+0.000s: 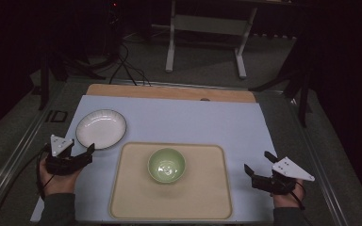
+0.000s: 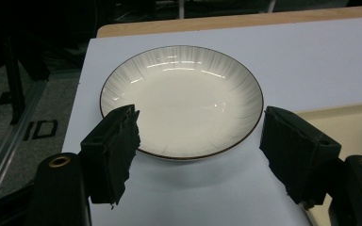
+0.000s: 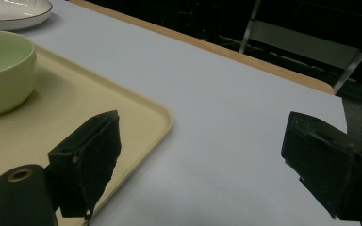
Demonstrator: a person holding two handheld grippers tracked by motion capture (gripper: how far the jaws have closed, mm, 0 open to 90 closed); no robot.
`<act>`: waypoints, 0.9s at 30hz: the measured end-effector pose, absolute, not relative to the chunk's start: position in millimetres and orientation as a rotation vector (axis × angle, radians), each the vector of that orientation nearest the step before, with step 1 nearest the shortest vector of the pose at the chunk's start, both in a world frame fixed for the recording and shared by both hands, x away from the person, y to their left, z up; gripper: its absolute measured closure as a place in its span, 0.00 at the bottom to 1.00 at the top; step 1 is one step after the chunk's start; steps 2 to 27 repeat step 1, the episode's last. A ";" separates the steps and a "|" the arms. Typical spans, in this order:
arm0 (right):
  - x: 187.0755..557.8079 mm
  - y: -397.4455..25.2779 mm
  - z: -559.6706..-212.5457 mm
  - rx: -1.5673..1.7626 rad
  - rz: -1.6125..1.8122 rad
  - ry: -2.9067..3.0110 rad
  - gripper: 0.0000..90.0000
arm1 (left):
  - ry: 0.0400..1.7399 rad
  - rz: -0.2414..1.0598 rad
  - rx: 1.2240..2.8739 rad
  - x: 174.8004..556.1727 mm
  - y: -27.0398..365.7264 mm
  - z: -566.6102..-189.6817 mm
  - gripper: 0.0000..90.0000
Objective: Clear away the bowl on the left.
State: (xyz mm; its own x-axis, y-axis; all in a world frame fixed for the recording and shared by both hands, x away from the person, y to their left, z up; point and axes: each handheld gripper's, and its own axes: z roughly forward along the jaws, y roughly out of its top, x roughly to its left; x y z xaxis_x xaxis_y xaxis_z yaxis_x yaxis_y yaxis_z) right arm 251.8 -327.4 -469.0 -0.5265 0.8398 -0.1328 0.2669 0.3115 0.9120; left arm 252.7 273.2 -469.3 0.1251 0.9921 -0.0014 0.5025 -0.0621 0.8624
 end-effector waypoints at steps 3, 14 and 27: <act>252.0 -327.6 -469.1 0.977 1.198 1.965 0.14 | 1.471 0.842 1.664 252.7 273.1 -469.2 0.32; 252.0 -327.6 -469.1 0.977 1.198 1.965 0.14 | 1.471 0.842 1.664 252.7 273.1 -469.2 0.32; 252.0 -327.6 -469.1 0.977 1.198 1.965 0.14 | 1.471 0.842 1.664 252.7 273.1 -469.2 0.32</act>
